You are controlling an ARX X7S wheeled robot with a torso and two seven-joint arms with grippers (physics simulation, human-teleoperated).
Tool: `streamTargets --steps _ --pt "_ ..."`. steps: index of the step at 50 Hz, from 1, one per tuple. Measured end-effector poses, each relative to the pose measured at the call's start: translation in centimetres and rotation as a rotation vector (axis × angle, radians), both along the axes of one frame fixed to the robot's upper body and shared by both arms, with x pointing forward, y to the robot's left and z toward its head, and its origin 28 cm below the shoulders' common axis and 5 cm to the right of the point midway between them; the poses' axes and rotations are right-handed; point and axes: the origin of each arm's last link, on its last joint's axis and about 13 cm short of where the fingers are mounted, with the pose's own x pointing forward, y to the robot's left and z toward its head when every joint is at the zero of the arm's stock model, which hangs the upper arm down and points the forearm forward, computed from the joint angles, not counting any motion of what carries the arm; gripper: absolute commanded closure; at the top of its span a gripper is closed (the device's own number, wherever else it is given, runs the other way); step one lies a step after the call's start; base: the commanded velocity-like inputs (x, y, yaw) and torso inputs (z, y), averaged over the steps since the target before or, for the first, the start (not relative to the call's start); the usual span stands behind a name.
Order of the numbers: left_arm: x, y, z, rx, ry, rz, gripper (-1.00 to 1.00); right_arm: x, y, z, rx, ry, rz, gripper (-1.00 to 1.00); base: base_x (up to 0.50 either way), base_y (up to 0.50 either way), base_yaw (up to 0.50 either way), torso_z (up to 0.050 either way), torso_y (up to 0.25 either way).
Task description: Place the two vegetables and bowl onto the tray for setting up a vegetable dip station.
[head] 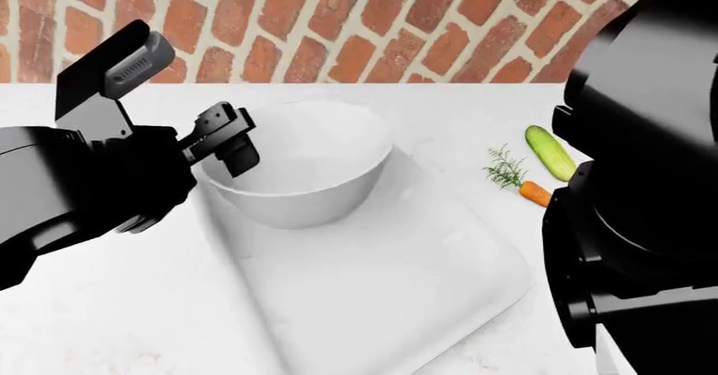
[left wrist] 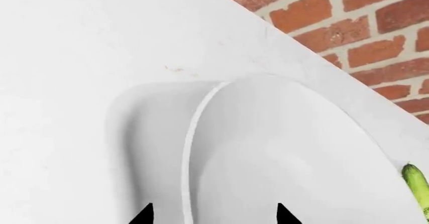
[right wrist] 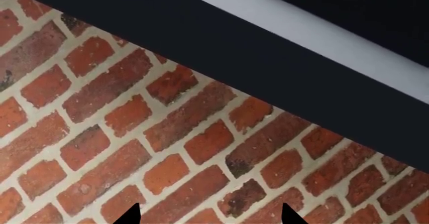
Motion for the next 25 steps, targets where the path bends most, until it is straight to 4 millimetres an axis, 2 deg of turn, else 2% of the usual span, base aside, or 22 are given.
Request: streamTargets --steps 13,25 --pt "0.1 0.1 0.4 0.014 -0.019 0.012 -1.00 0.0 0.0 0.0 0.001 -0.002 0.000 -1.00 0.00 0.00 0.00 0.000 0.000" --pt "0.0 0.3 3.1 0.086 -0.205 0.025 -1.00 -0.1 -0.1 0.1 0.003 -0.005 0.000 -1.00 0.00 0.00 0.00 0.002 0.000"
